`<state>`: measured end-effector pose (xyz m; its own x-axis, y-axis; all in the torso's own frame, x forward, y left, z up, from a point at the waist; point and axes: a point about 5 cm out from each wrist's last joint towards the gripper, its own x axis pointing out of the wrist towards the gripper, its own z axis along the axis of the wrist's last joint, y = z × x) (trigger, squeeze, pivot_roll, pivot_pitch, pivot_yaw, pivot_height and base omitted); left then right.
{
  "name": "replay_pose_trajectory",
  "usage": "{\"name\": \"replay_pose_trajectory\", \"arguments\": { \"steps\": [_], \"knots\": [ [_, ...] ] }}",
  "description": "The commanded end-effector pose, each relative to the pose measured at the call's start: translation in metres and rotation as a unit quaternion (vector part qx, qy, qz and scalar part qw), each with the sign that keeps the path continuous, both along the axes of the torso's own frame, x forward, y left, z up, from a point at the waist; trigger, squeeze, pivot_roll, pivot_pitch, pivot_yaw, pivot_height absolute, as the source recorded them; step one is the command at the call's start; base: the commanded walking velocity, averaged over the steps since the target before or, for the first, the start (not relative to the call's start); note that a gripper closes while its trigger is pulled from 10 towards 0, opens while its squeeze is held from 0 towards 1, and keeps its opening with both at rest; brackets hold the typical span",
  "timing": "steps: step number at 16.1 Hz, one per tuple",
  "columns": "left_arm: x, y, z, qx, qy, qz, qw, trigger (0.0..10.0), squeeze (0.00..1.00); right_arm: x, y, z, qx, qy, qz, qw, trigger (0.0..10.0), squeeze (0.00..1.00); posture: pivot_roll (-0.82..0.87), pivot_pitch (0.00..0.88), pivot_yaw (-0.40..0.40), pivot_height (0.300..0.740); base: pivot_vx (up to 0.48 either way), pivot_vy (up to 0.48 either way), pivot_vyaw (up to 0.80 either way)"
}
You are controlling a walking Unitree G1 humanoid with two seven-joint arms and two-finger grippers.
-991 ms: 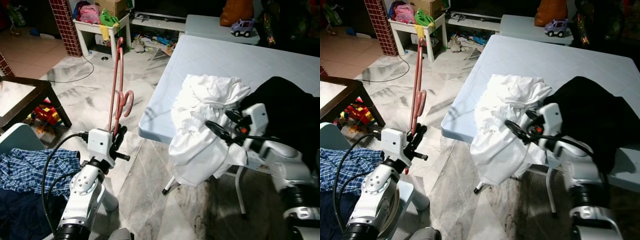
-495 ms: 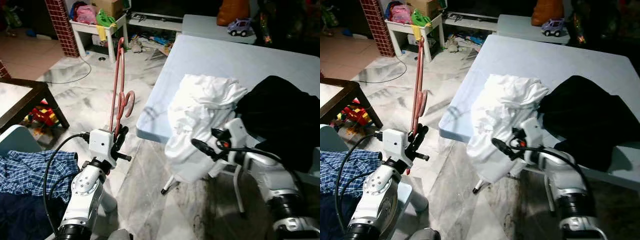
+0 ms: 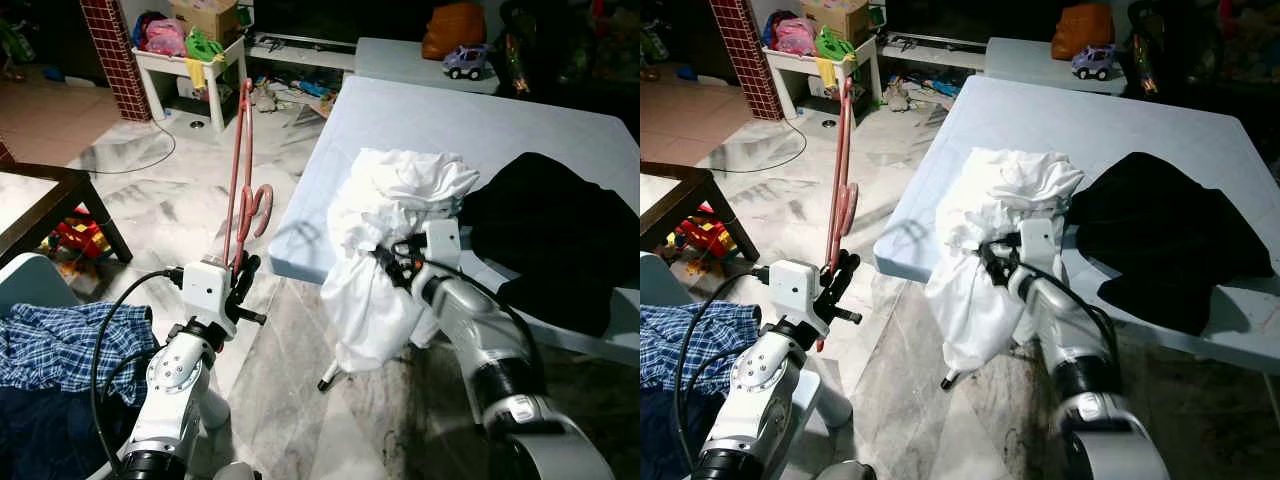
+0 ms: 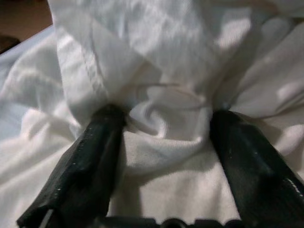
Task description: Hang hanger
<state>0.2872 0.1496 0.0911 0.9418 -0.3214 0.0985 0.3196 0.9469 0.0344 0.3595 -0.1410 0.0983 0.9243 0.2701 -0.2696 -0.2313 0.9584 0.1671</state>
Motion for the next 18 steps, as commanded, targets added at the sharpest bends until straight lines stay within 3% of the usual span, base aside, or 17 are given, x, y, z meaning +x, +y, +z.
{"name": "replay_pose_trajectory", "arguments": {
  "steps": [1, 3, 6, 7, 11, 15, 18],
  "knots": [
    [-0.001, -0.002, 0.000, 0.000, -0.003, -0.001, 1.000, 10.0, 0.00, 0.007, 0.001, 0.009, 0.013, -0.011, -0.024, 1.000, 0.0, 0.00, 0.16, 0.045, -0.069, 0.740, 0.000, 0.000, 0.00],
    [-0.001, -0.004, 0.000, -0.001, -0.004, -0.001, 1.000, 10.0, 0.00, 0.023, 0.014, 0.029, 0.035, -0.031, -0.056, 0.997, 0.0, 0.00, 0.16, 0.043, -0.073, 0.740, 0.000, 0.000, 0.00],
    [0.000, -0.005, 0.000, -0.003, -0.004, -0.001, 1.000, 10.0, 0.00, 0.038, 0.019, 0.058, 0.057, -0.069, -0.086, 0.992, 0.0, 0.00, 0.17, 0.043, -0.080, 0.740, 0.000, 0.000, 0.00],
    [-0.001, -0.006, -0.001, -0.003, -0.003, -0.001, 1.000, 10.0, 0.00, 0.048, 0.016, 0.084, 0.069, -0.099, -0.106, 0.987, 0.0, 0.00, 0.17, 0.043, -0.081, 0.740, 0.000, 0.000, 0.00],
    [-0.001, -0.008, -0.001, -0.003, -0.003, -0.002, 1.000, 10.0, 0.00, 0.063, -0.003, 0.136, 0.086, -0.156, -0.164, 0.970, 0.0, 0.00, 0.18, 0.044, -0.086, 0.740, 0.000, 0.000, 0.00],
    [-0.001, -0.006, -0.001, -0.003, -0.005, 0.005, 1.000, 10.0, 0.00, 0.061, -0.047, 0.243, 0.133, -0.321, -0.235, 0.908, 0.0, 0.00, 0.19, 0.044, -0.089, 0.740, 0.000, 0.000, 0.00],
    [-0.002, -0.005, -0.001, -0.004, -0.009, 0.013, 1.000, 10.0, 0.00, 0.046, -0.066, 0.285, 0.078, -0.432, -0.259, 0.860, 0.0, 0.00, 0.19, 0.044, -0.091, 0.740, 0.000, 0.000, 0.00]
  ]
}}
